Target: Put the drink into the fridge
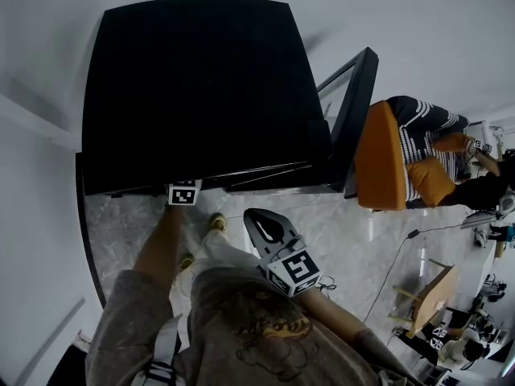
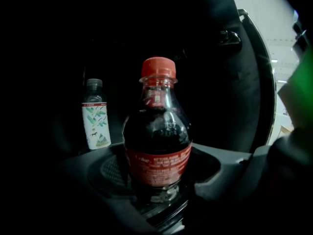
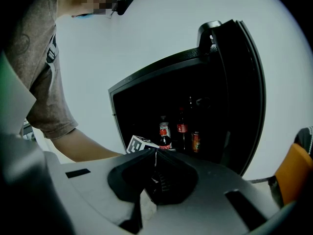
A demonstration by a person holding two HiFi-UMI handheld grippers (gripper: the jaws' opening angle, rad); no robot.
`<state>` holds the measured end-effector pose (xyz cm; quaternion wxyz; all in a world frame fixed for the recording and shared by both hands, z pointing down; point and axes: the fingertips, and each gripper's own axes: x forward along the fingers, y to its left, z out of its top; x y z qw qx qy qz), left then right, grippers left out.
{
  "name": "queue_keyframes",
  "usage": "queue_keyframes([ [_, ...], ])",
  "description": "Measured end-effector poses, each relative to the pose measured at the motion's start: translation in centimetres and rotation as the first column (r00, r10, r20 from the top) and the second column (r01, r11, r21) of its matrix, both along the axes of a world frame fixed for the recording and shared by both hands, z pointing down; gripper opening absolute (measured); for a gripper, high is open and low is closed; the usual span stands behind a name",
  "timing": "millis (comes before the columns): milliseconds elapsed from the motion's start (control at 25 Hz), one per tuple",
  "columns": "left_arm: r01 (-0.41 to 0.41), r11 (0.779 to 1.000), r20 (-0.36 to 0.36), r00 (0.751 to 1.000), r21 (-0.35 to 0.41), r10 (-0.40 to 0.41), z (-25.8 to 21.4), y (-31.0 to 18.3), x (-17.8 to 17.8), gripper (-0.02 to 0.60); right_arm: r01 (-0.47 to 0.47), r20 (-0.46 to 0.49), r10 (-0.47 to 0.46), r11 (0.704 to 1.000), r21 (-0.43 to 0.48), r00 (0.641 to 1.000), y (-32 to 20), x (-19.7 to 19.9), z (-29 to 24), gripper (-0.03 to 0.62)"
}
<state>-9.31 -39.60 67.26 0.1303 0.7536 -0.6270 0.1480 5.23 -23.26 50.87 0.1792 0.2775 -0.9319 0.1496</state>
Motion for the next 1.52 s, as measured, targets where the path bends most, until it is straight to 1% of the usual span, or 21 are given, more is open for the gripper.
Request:
queue_keyframes([
  [280, 0.016, 1.000, -0.019, 1.000, 0.003, -0.016, 0.0, 0.0, 0.0, 0.310, 0.001, 0.000, -0.001, 1.000, 0.002, 1.000, -0.1, 0.1, -0.1, 0.021],
  [560, 0.016, 1.000, -0.019, 1.000, 0.014, -0.016, -0.3, 0.1, -0.1, 0.312, 0.006, -0.003, -0.006, 1.000, 0.001, 1.000, 0.2, -0.2, -0.1, 0.021],
  [720, 0.020, 1.000, -0.032, 0.999, 0.015, -0.019, -0.7, 0.5, -0.1, 0.328, 0.012, 0.001, -0.012, 1.000, 0.000, 1.000, 0.3, -0.3, 0.0, 0.021],
  [920, 0.022, 1.000, -0.020, 1.000, 0.003, -0.021, -1.6, 2.1, -0.2, 0.336, 0.030, 0.018, -0.030, 1.000, 0.003, 0.999, 0.7, -1.0, -0.5, 0.021],
  [1000, 0.029, 1.000, -0.009, 1.000, -0.004, -0.029, -2.0, 3.3, -0.4, 0.336, 0.035, 0.027, -0.035, 0.999, 0.007, 0.999, 0.8, -1.3, -0.8, 0.021],
  [1120, 0.016, 1.000, -0.010, 1.000, -0.019, -0.016, -2.6, 5.3, -0.1, 0.331, 0.033, 0.043, -0.033, 0.999, 0.012, 0.999, 1.0, -1.6, -1.3, 0.021],
  [1200, 0.006, 1.000, -0.003, 1.000, -0.029, -0.006, -3.1, 6.7, 0.2, 0.280, 0.032, 0.053, -0.033, 0.999, 0.017, 0.998, 1.2, -1.7, -1.7, 0.021],
  [1240, 0.001, 1.000, 0.005, 1.000, -0.030, -0.001, -3.5, 7.4, 0.3, 0.245, 0.033, 0.058, -0.034, 0.999, 0.019, 0.998, 1.4, -1.7, -1.9, 0.021],
  [1320, -0.012, 1.000, 0.022, 1.000, -0.026, 0.013, -4.5, 8.7, 0.5, 0.147, 0.035, 0.066, -0.037, 0.999, 0.021, 0.997, 1.8, -1.8, -2.2, 0.021],
  [1360, -0.020, 1.000, 0.026, 0.999, -0.021, 0.020, -5.0, 9.4, 0.7, 0.116, 0.037, 0.068, -0.038, 0.999, 0.021, 0.997, 2.0, -1.9, -2.3, 0.021],
  [1520, -0.049, 0.999, 0.008, 0.999, 0.009, 0.049, -7.9, 12.0, 1.1, 0.026, 0.041, 0.087, -0.042, 0.999, 0.020, 0.995, 3.1, -2.5, -2.7, 0.021],
])
